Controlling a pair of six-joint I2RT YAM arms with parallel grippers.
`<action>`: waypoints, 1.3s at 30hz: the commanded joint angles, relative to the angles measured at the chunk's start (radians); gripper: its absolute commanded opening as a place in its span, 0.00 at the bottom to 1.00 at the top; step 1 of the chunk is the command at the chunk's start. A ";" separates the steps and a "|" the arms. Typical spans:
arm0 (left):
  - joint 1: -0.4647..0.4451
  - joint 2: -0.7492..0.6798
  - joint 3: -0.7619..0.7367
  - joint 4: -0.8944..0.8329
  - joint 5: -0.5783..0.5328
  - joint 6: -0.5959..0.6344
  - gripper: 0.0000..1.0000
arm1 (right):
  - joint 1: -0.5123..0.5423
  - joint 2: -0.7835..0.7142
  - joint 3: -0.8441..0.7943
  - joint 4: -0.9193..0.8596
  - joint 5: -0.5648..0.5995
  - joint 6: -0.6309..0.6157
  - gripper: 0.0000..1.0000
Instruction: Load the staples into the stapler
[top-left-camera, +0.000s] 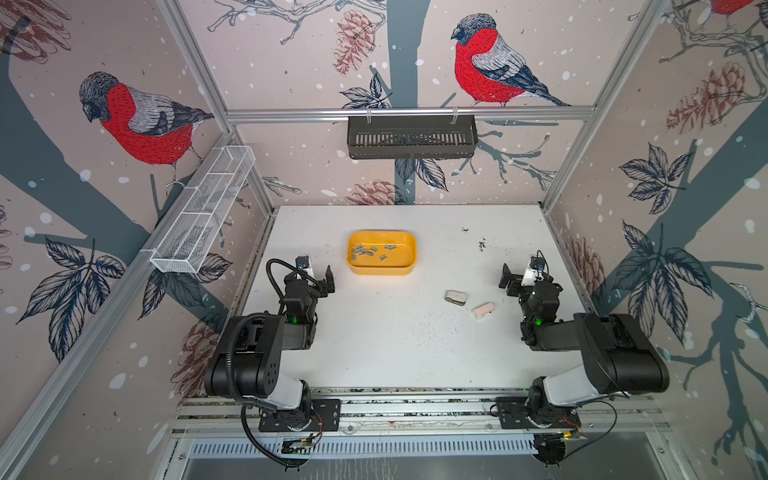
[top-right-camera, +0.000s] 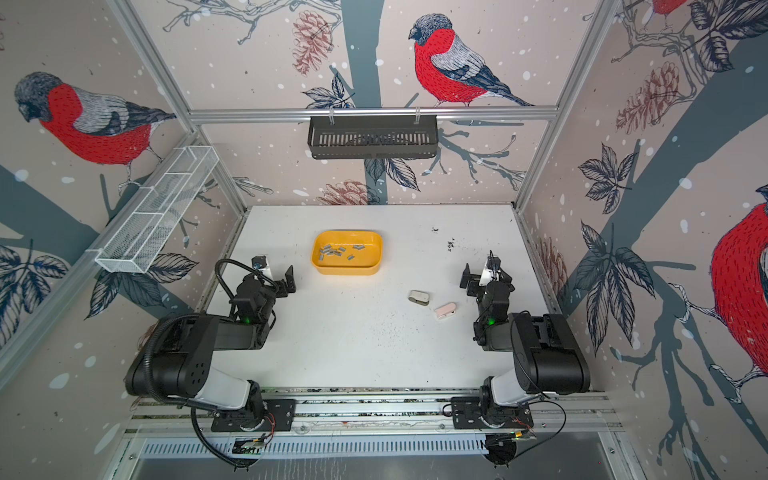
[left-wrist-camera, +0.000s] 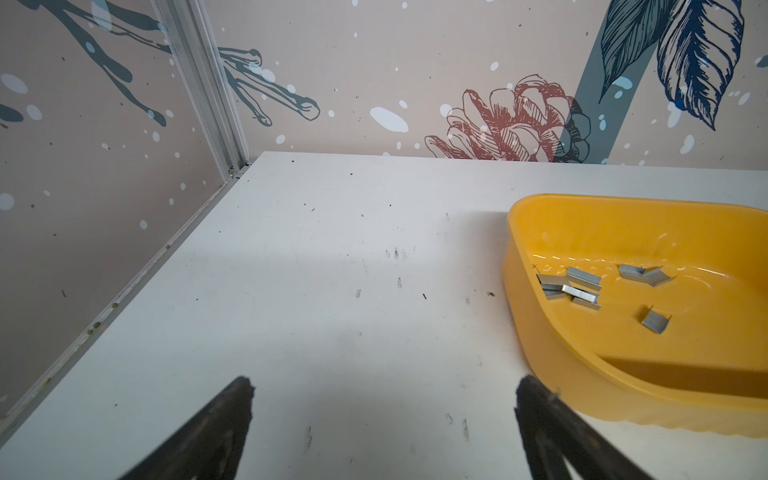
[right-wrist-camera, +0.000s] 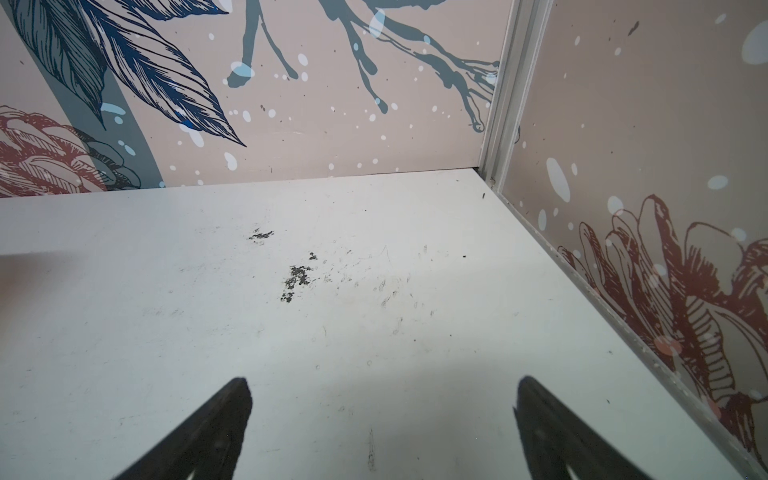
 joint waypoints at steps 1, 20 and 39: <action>0.003 -0.009 -0.003 0.027 0.015 0.012 0.98 | -0.004 -0.009 -0.016 0.040 0.033 0.035 0.99; -0.167 -0.280 0.299 -0.694 -0.139 -0.209 0.98 | 0.105 -0.563 0.103 -0.574 0.064 0.122 0.99; -0.567 -0.039 0.656 -1.150 -0.068 -1.057 0.81 | 0.391 -0.764 0.240 -1.149 0.152 0.375 0.99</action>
